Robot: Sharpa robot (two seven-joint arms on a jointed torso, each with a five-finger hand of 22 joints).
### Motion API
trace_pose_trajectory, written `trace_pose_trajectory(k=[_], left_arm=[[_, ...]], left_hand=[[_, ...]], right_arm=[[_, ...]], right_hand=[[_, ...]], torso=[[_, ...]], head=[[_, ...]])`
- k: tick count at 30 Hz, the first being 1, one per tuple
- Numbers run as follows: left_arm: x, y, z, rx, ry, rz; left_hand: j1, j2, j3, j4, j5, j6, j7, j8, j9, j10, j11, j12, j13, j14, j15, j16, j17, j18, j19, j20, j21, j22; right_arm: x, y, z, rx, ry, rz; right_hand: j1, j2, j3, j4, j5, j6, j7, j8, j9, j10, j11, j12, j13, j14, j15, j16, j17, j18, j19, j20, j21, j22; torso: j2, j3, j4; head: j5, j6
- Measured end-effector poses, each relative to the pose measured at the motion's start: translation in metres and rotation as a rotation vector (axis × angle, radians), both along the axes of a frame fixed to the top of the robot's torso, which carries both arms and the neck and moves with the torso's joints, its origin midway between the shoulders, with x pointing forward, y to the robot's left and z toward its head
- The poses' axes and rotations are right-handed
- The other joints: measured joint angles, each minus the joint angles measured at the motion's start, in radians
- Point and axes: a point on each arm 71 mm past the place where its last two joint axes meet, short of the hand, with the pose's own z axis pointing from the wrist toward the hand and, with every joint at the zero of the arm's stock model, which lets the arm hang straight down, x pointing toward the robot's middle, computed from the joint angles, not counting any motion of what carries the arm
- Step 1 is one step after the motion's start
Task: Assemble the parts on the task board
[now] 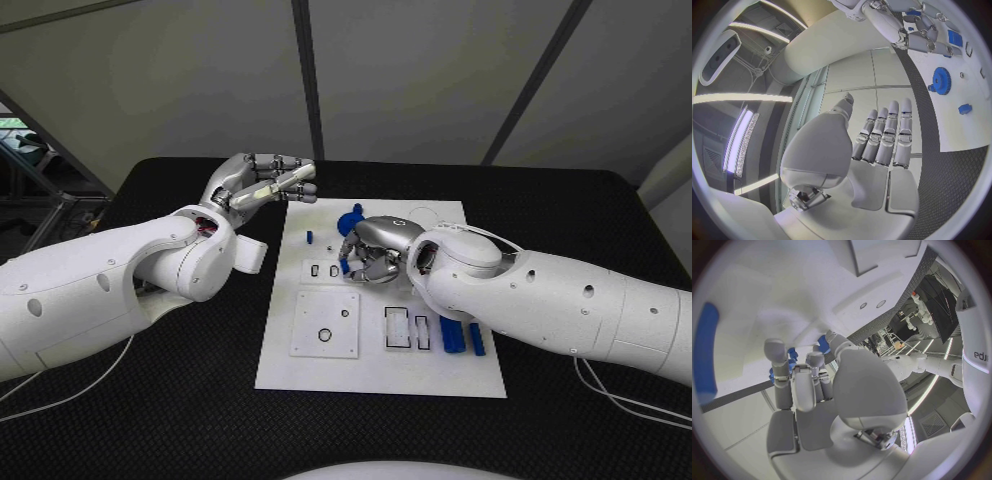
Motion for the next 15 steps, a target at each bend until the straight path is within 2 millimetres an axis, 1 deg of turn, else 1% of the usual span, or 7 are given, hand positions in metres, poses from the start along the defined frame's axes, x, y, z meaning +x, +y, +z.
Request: trace_pose_trajectory(k=[1, 4, 6, 8, 10, 12, 15], left_arm=[[0.0000, 0.0000, 0.0000, 0.000, 0.000, 0.000], [0.0001, 0.0001, 0.0000, 0.000, 0.000, 0.000], [0.0001, 0.0003, -0.0001, 0.000, 0.001, 0.001], [0.0002, 0.0005, -0.0002, 0.001, 0.001, 0.001], [0.0004, 0.0009, -0.0004, 0.002, 0.003, 0.002], [0.0007, 0.0013, -0.0007, 0.003, 0.005, 0.004], [0.0015, 0.0027, -0.0014, 0.006, 0.010, 0.007]], left_hand=[[0.005, 0.005, 0.000, 0.000, 0.000, 0.000, 0.000, 0.000, 0.000, 0.000, 0.000, 0.000, 0.000, 0.000, 0.000, 0.000, 0.000, 0.000, 0.000, 0.000, 0.000, 0.000], [0.005, 0.005, 0.000, 0.000, 0.000, 0.000, 0.000, 0.000, 0.000, 0.000, 0.000, 0.000, 0.000, 0.000, 0.000, 0.000, 0.000, 0.000, 0.000, 0.000, 0.000, 0.000], [0.005, 0.005, 0.000, 0.000, 0.000, 0.000, 0.000, 0.000, 0.000, 0.000, 0.000, 0.000, 0.000, -0.002, 0.002, -0.004, 0.001, 0.000, 0.000, 0.000, 0.000, 0.000], [0.005, 0.005, 0.000, 0.000, 0.000, 0.004, 0.004, 0.000, 0.000, 0.000, 0.000, 0.000, 0.001, -0.004, 0.004, -0.004, 0.001, 0.000, 0.000, 0.000, 0.000, 0.000], [0.005, 0.005, 0.000, 0.000, 0.000, 0.008, 0.003, 0.000, 0.000, 0.015, -0.003, 0.001, 0.002, -0.004, 0.004, -0.004, 0.004, 0.000, 0.000, 0.000, 0.000, 0.000], [0.005, 0.005, -0.005, -0.005, 0.000, 0.013, 0.005, 0.000, 0.000, 0.053, -0.012, 0.017, 0.008, 0.005, -0.005, -0.004, 0.007, 0.000, 0.000, 0.000, 0.000, 0.000], [0.000, 0.009, -0.010, -0.010, 0.004, 0.024, -0.006, 0.000, 0.000, 0.110, -0.026, 0.037, 0.014, 0.046, -0.019, 0.012, 0.018, 0.000, 0.024, -0.013, 0.009, 0.002]], right_arm=[[0.0000, 0.0000, 0.0000, 0.000, 0.000, 0.000], [0.0005, -0.0006, -0.0005, -0.002, 0.000, -0.003], [0.0004, -0.0007, -0.0008, -0.002, 0.000, -0.004], [0.0001, -0.0011, -0.0012, -0.002, 0.000, -0.005], [-0.0002, -0.0030, -0.0016, 0.002, -0.003, -0.008], [-0.0009, -0.0056, -0.0011, 0.012, -0.010, -0.012], [-0.0026, -0.0099, 0.0011, 0.045, -0.029, -0.016]], right_hand=[[-0.003, -0.003, -0.002, 0.002, 0.000, -0.002, -0.002, 0.000, 0.000, -0.001, 0.001, -0.003, -0.001, 0.000, 0.000, 0.000, 0.000, 0.000, 0.000, 0.000, 0.000, -0.001], [-0.010, -0.003, -0.013, 0.005, 0.000, -0.014, 0.000, 0.000, -0.001, -0.008, 0.003, -0.004, -0.005, 0.000, 0.000, 0.000, 0.000, 0.000, -0.004, 0.004, -0.005, -0.004], [-0.018, -0.011, -0.028, 0.009, -0.007, -0.036, 0.003, -0.006, -0.001, -0.017, 0.006, -0.004, -0.010, 0.001, 0.006, -0.006, 0.000, 0.000, -0.006, 0.006, -0.008, -0.010], [-0.025, -0.018, -0.052, 0.017, -0.007, -0.082, 0.014, -0.023, -0.014, -0.056, 0.013, -0.033, -0.048, 0.002, 0.013, -0.009, 0.000, 0.000, -0.013, 0.013, -0.019, -0.021], [-0.026, -0.019, -0.099, 0.036, -0.007, -0.129, 0.021, -0.026, -0.020, -0.080, 0.020, -0.048, -0.079, 0.000, 0.018, -0.012, 0.000, 0.000, -0.016, 0.016, -0.023, -0.028], [-0.007, -0.029, -0.144, 0.062, -0.002, -0.156, 0.023, -0.019, -0.023, -0.082, 0.021, -0.046, -0.083, 0.000, 0.018, -0.012, 0.000, 0.000, -0.016, 0.016, -0.023, -0.028], [0.032, -0.027, -0.183, 0.098, 0.024, -0.173, 0.023, 0.004, -0.023, -0.082, 0.021, -0.030, -0.083, 0.004, 0.021, -0.012, 0.000, 0.000, -0.016, 0.016, -0.023, -0.031]], torso=[[0.000, 0.0000, 0.0000], [0.000, 0.0000, -0.0001], [0.000, 0.0001, -0.0001], [0.000, 0.0001, -0.0001], [0.000, 0.0002, 0.0000], [0.000, 0.0003, 0.0006], [0.000, 0.0007, 0.0011]], head=[[0.000, 0.000], [0.000, 0.000], [-0.001, -0.001], [-0.001, -0.001], [-0.002, -0.001], [-0.002, -0.001], [-0.002, -0.001]])
